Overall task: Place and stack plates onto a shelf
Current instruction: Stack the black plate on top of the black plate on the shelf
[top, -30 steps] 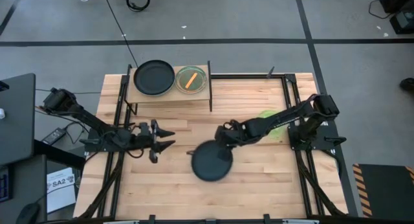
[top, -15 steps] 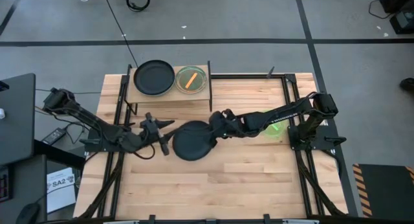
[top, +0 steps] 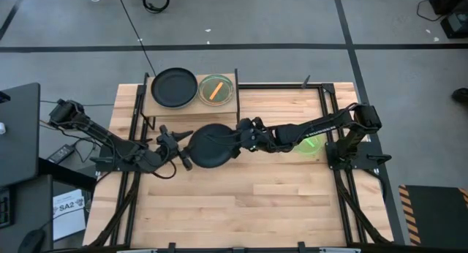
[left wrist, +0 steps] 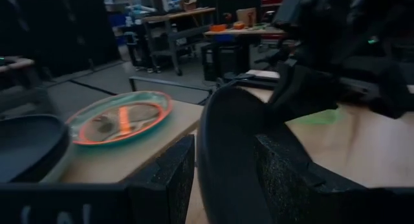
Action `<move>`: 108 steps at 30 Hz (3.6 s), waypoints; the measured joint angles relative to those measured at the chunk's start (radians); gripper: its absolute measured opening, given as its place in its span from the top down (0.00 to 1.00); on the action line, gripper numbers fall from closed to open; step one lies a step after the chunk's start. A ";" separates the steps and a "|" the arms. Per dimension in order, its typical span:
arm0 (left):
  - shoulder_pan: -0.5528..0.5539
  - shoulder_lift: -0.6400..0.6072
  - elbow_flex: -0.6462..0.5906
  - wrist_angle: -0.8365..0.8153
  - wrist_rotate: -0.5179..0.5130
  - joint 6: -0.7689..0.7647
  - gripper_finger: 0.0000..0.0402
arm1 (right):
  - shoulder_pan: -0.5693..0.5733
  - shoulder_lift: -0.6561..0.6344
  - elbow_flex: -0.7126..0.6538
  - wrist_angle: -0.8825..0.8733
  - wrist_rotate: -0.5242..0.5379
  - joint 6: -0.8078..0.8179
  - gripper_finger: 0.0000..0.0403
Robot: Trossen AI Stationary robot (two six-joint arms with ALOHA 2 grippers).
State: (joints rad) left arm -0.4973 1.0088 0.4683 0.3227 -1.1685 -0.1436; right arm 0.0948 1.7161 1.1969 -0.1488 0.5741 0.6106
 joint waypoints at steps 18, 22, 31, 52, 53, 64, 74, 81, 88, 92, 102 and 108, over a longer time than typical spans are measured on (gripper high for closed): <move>0.001 0.000 0.000 -0.059 -0.195 0.000 0.60 | 0.001 -0.002 0.000 0.104 0.069 -0.020 0.95; 0.000 0.000 0.000 -0.059 -0.215 -0.001 0.64 | 0.001 -0.002 0.001 0.107 0.069 -0.018 0.95; 0.000 0.000 0.000 -0.058 -0.219 0.000 0.84 | 0.001 -0.002 0.001 0.139 0.065 -0.019 0.94; 0.000 0.001 0.000 -0.060 -0.230 0.000 0.95 | -0.001 -0.003 0.001 0.199 -0.005 -0.061 0.78; 0.000 0.001 0.000 -0.060 -0.230 0.000 0.95 | -0.002 -0.003 0.001 0.205 -0.002 -0.073 0.76; 0.000 0.001 0.000 -0.059 -0.238 0.000 0.95 | -0.001 -0.018 0.001 0.332 -0.022 -0.440 0.64; 0.001 -0.001 0.000 -0.054 -0.241 -0.001 0.95 | 0.002 -0.194 0.001 0.298 -0.018 -0.591 0.65; 0.053 -0.002 0.000 0.072 -0.297 0.029 0.95 | 0.038 -0.360 0.001 0.030 -0.018 -0.519 0.65; 0.183 -0.002 0.000 0.411 -0.372 0.235 0.95 | 0.096 -0.431 0.001 -0.175 -0.020 -0.411 0.65; 0.263 -0.003 0.000 0.640 -0.406 0.404 0.95 | 0.128 -0.420 0.001 -0.221 -0.038 -0.394 0.65; 0.441 -0.005 0.000 0.977 -0.405 0.606 0.95 | 0.166 -0.348 0.000 -0.222 -0.082 -0.396 0.65; 0.550 -0.005 0.000 0.976 -0.404 0.550 0.95 | 0.165 -0.324 0.000 -0.226 -0.097 -0.396 0.65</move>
State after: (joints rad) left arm 0.0528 1.0039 0.4683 1.2985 -1.5726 0.4061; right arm 0.2600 1.3916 1.1965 -0.3747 0.4770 0.2142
